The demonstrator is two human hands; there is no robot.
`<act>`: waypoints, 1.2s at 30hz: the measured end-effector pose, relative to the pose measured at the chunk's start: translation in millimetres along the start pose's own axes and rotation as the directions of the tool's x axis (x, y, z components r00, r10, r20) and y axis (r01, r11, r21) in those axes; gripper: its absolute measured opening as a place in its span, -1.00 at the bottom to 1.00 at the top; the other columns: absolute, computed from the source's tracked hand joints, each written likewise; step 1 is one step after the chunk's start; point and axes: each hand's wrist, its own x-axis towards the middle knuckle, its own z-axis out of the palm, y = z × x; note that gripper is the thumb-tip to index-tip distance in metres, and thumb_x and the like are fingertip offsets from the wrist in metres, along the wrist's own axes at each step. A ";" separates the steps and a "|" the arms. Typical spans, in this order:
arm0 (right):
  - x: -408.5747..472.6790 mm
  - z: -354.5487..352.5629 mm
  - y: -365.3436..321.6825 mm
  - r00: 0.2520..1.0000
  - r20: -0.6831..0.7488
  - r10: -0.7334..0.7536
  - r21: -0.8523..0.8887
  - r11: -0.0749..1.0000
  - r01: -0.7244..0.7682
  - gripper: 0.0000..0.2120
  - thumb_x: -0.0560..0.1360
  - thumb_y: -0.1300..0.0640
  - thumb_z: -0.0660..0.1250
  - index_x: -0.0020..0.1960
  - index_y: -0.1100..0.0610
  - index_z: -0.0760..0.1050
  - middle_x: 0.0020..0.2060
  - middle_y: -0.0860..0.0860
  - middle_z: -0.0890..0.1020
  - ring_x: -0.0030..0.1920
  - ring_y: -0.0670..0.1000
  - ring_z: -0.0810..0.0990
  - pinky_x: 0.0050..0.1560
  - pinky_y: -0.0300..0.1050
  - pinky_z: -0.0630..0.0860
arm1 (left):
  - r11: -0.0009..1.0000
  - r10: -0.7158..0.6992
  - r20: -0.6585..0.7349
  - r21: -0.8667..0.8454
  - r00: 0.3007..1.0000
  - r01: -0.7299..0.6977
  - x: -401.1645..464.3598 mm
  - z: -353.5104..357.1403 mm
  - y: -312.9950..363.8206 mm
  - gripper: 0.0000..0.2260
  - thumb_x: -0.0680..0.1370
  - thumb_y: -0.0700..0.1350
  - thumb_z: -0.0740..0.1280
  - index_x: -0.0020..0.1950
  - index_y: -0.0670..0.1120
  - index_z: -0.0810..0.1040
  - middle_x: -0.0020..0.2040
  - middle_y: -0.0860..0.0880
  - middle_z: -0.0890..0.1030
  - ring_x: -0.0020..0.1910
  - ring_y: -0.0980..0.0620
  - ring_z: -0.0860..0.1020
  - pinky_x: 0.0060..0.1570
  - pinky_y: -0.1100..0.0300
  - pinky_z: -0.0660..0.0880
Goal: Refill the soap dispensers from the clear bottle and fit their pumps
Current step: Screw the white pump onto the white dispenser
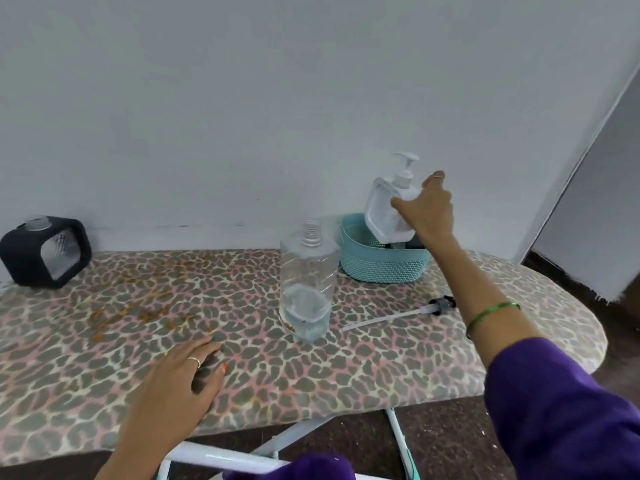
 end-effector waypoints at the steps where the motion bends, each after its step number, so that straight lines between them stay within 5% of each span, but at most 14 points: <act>1: 0.1 7.4 1.2 1.000 0.015 -0.001 -0.020 1.000 0.001 -0.32 0.39 0.03 0.45 0.34 0.25 0.19 0.01 0.20 0.53 -0.01 0.24 0.57 -0.19 -0.01 0.45 | 1.000 -0.002 0.003 0.002 1.000 0.002 0.0 -0.1 -0.6 -0.58 0.57 0.15 0.25 0.41 0.10 0.44 0.44 0.16 0.39 0.43 0.11 0.33 0.42 0.11 0.30; 8: -9.2 42.3 21.0 0.999 0.048 -0.001 -0.192 0.981 0.010 -0.30 0.46 0.03 0.44 0.41 0.30 0.17 0.12 0.27 0.54 0.11 0.27 0.56 -0.19 -0.04 0.38 | 1.000 0.002 -0.017 0.002 1.000 -0.002 -2.8 -2.4 1.3 -0.63 0.54 0.11 0.31 0.34 0.09 0.51 0.37 0.16 0.47 0.34 0.11 0.43 0.35 0.10 0.38; 15: -7.7 56.7 28.3 0.997 0.071 -0.028 -0.390 0.919 0.053 -0.60 0.51 -0.04 0.36 0.13 0.28 0.46 0.00 0.20 0.59 -0.03 0.20 0.59 -0.27 -0.05 0.42 | 1.000 -0.013 -0.028 -0.001 1.000 0.013 -4.1 -2.2 2.5 -0.65 0.51 0.03 0.38 0.29 0.01 0.57 0.33 0.07 0.54 0.33 0.01 0.47 0.33 -0.03 0.42; 23: -12.7 66.8 39.1 0.994 0.104 -0.023 -0.500 0.863 0.072 -0.50 0.50 -0.21 0.30 0.00 0.27 0.53 -0.05 0.16 0.60 -0.08 0.17 0.60 -0.22 -0.02 0.45 | 1.000 -0.013 -0.040 -0.024 0.999 0.012 -5.2 -4.1 5.4 -0.64 0.51 0.03 0.39 0.29 0.02 0.57 0.32 0.09 0.54 0.30 0.05 0.49 0.30 0.04 0.43; 29: -13.8 65.0 42.0 0.996 0.080 -0.031 -0.480 0.875 0.065 -0.41 0.47 -0.16 0.37 0.25 0.28 0.41 0.19 0.20 0.50 0.22 0.22 0.47 0.16 0.12 0.46 | 0.999 -0.032 -0.042 -0.020 0.999 0.031 -7.0 -4.9 7.7 -0.64 0.52 0.04 0.38 0.31 0.04 0.56 0.34 0.10 0.51 0.34 0.06 0.45 0.33 0.08 0.38; 32: -10.1 63.7 39.9 0.994 0.103 0.029 -0.480 0.877 0.024 -0.28 0.42 -0.16 0.42 0.37 0.26 0.29 0.23 0.22 0.49 0.27 0.25 0.45 0.21 0.16 0.41 | 0.999 -0.039 -0.042 -0.030 0.998 0.037 -7.1 -5.6 8.5 -0.65 0.52 0.02 0.38 0.30 0.01 0.56 0.34 0.09 0.52 0.32 0.06 0.46 0.29 0.11 0.37; 36: -1.9 61.6 36.0 0.990 0.133 0.038 -0.462 0.886 0.028 -0.33 0.36 -0.09 0.51 0.28 0.27 0.36 0.15 0.21 0.55 0.17 0.24 0.53 0.08 0.11 0.48 | 0.999 -0.039 -0.041 -0.015 0.998 0.039 -7.7 -5.7 9.9 -0.64 0.52 0.02 0.38 0.31 0.02 0.56 0.35 0.09 0.51 0.34 0.04 0.45 0.33 0.07 0.35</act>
